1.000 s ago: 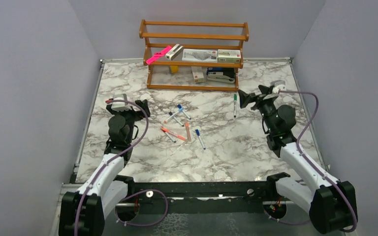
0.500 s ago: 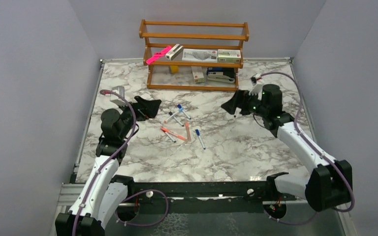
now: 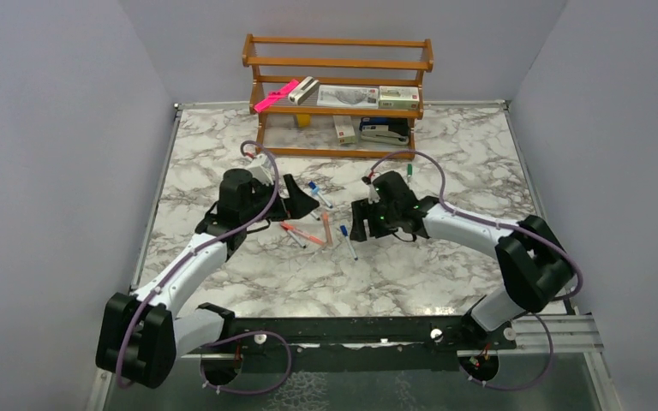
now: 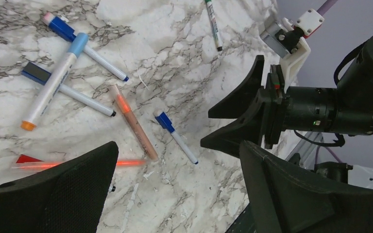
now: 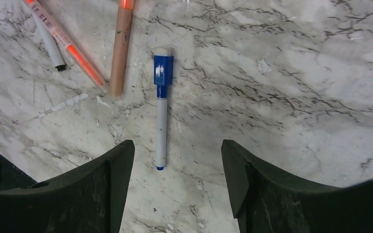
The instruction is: Open the pen caps
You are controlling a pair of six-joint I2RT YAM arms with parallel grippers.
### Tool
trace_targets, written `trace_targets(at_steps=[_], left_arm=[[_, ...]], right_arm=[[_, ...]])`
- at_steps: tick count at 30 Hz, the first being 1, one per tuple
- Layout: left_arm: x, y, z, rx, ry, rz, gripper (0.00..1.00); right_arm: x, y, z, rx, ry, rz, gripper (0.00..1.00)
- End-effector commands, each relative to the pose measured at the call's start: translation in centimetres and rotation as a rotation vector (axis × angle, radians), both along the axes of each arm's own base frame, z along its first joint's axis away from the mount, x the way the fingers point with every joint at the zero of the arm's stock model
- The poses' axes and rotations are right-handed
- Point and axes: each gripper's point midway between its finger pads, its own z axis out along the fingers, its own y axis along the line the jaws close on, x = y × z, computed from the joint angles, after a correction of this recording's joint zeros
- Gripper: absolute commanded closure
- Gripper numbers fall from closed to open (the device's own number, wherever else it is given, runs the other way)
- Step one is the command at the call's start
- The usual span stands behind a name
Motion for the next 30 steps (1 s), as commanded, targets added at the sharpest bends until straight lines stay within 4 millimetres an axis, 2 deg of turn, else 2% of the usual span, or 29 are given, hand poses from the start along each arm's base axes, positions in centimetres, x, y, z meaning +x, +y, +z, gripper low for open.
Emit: trace_targets(at_steps=[1,4,8,14,18,24,30], left_arm=[[-0.1,-0.6,-3.0,0.146,0.096,0.01,0.01],[-0.6,-0.5,-3.8,0.169,0.112,0.031,0.01],[-1.3,-0.3,-3.8,0.16,0.135,0.048,0.01],[-2.6,0.1,-3.7,0.141,0.161,0.06,0.01],[-2.9,0.2,-3.6,0.15,0.169,0.054,0.01],[-3.1,-0.2,-4.0,0.158,0.188,0.017,0.01],[-3.6,-1.2,-2.9,0.145,0.157,-0.022,0.01]], right_arm=[[0.9,0.4,-1.4,-0.135,-0.021,-0.044,0.35],[0.4,1.3,-2.3,-0.143,-0.011,-0.031,0.39],[-0.3,2.2,-3.2,-0.165,-0.011,-0.016,0.43],[-1.3,2.6,-5.0,-0.236,-0.002,-0.015,0.48],[-1.5,1.8,-6.2,-0.316,0.0,-0.044,0.56],[-1.7,-0.1,-7.2,-0.429,-0.004,-0.088,0.75],[-3.5,-1.2,-7.2,-0.404,0.009,-0.057,0.82]])
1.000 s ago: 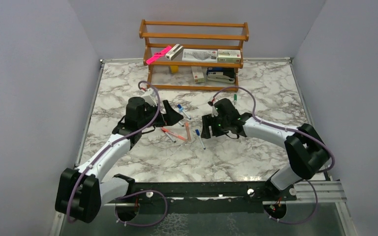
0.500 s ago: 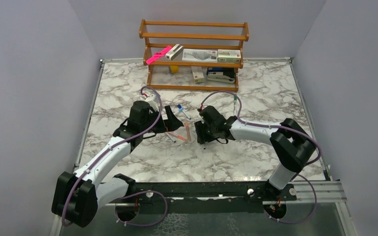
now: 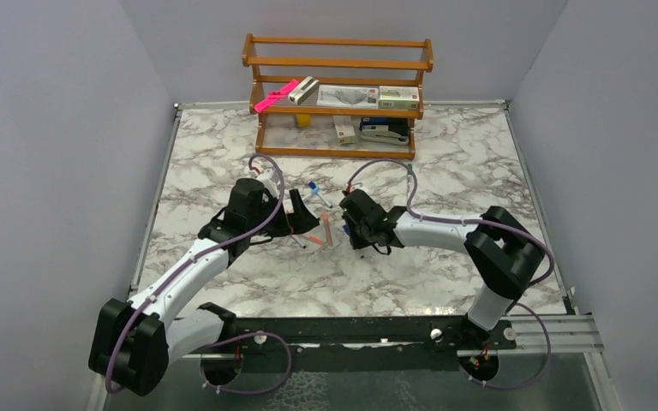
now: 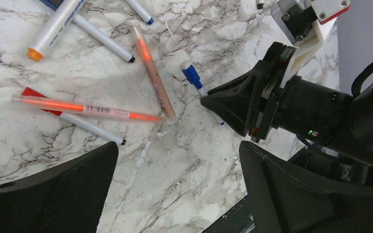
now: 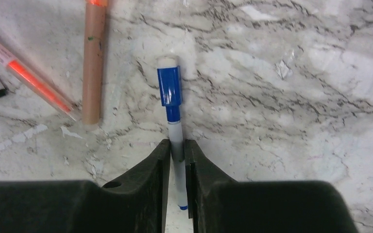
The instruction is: Open the pen caps
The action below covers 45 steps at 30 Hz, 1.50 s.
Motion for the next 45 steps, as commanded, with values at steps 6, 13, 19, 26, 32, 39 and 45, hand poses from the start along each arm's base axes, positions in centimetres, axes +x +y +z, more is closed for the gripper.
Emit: trace_targets(at_steps=[6,13,19,26,32,39,45], left_arm=[[-2.4,-3.8,1.9,-0.136,-0.005,-0.108,0.01],[-5.2,-6.8,2.0,-0.338,0.029,-0.098,0.01],[-6.0,-9.4,1.0,-0.303,0.042,-0.121,0.01],[-5.2,-10.0,0.7,-0.336,0.032,-0.055,0.01],[-5.0,-10.7,0.2,-0.317,0.045,-0.054,0.07],[-5.6,-11.5,-0.6,-0.292,0.058,-0.061,0.29],[-5.7,-11.7,-0.9,-0.286,0.065,-0.066,0.59]], right_arm=[[-5.4,-2.1,1.0,0.085,0.074,0.114,0.86],[-8.3,-0.3,7.0,0.349,0.054,0.212,0.87],[-11.3,1.0,10.1,0.589,0.087,0.268,0.87],[-12.2,1.1,11.0,0.657,0.097,0.276,0.87],[-11.9,1.0,11.8,0.667,0.073,0.268,0.87],[-11.8,1.7,12.0,0.685,0.081,0.281,0.87],[-11.8,1.6,11.8,0.685,0.082,0.272,0.87]])
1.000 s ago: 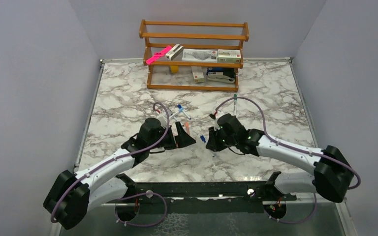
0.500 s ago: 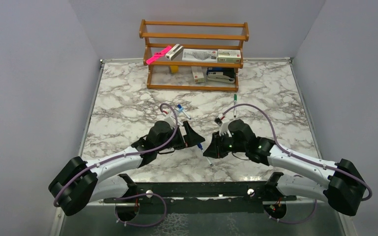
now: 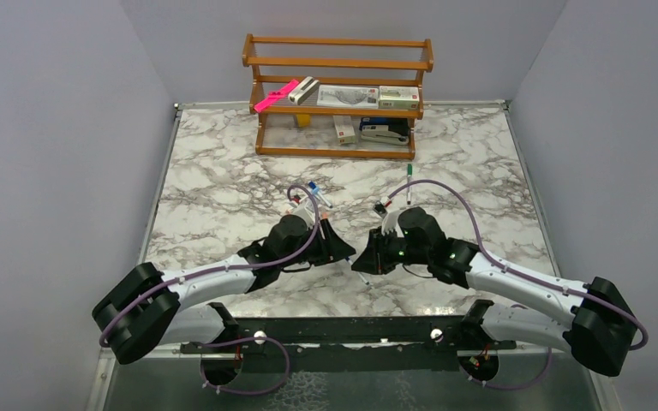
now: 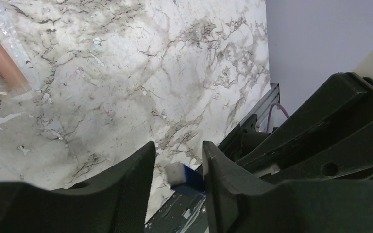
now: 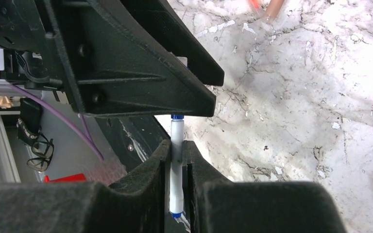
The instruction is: Open the pen caps
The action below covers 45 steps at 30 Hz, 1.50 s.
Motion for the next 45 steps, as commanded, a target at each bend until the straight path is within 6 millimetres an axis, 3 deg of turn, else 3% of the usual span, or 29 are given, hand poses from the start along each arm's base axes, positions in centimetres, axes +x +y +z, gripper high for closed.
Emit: trace_targets(at_steps=[1,3,7,13,17,24,34,45], left_arm=[[1.0,-0.8,1.4,-0.025,-0.041,0.019,0.64],[1.1,-0.8,1.3,-0.022,-0.041,0.016,0.73],[1.1,-1.0,1.0,-0.014,-0.033,0.014,0.81],[1.1,-1.1,1.1,-0.018,-0.029,0.015,0.85],[1.0,-1.1,1.4,-0.026,-0.031,0.018,0.85],[0.9,-0.9,2.0,-0.046,-0.034,0.025,0.85],[0.8,0.4,0.7,-0.01,-0.038,0.058,0.84],[2.0,4.1,0.7,0.108,-0.076,0.14,0.83]], right_arm=[[-0.1,0.7,0.9,0.044,-0.009,0.017,0.87],[-0.2,0.6,0.8,0.043,-0.005,0.014,0.88],[-0.5,0.4,0.4,0.039,0.004,0.017,0.87],[-0.5,0.1,-0.4,0.007,0.015,0.014,0.61],[-0.4,0.0,-1.1,-0.016,0.025,0.012,0.54],[0.2,-0.5,-2.4,-0.07,0.029,-0.031,0.54],[0.6,-1.9,-4.6,-0.173,0.039,-0.077,0.55],[0.4,-2.0,-6.4,-0.268,0.047,-0.076,0.57]])
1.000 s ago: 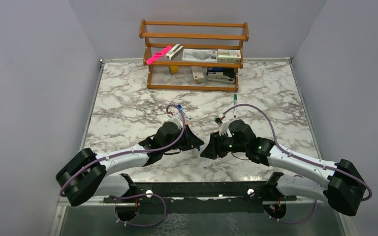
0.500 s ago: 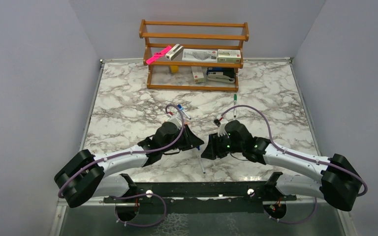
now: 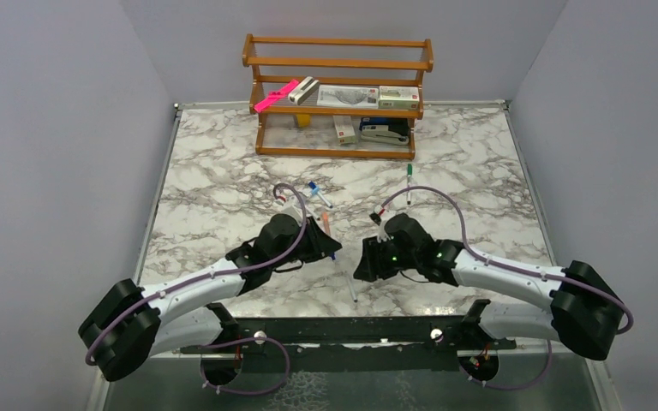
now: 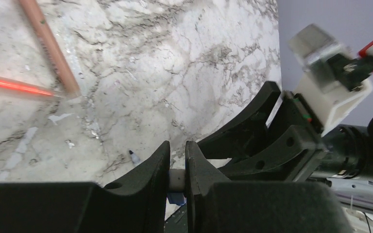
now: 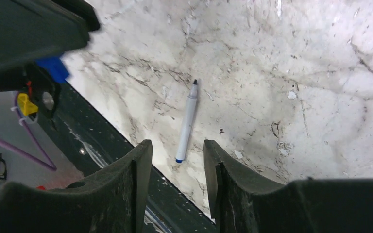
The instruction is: Open the pen caps
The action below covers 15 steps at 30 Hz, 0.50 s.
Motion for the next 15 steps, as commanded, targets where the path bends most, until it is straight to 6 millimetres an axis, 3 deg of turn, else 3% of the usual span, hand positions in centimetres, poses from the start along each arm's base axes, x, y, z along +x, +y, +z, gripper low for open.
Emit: trace_targets(at_steps=[1,7,15], left_arm=[[1.0,2.5,-0.1,0.081,-0.032,0.061,0.83],[1.4,5.6,-0.9,0.153,-0.015,0.12,0.82],[2.2,11.1,-3.1,0.292,0.062,0.273,0.81]], right_arm=[[-0.1,-0.2,-1.8,-0.106,-0.007,0.002,0.57],[0.0,0.3,-3.1,-0.207,-0.016,-0.001,0.58],[0.8,1.7,-3.6,-0.312,-0.055,0.005,0.6]])
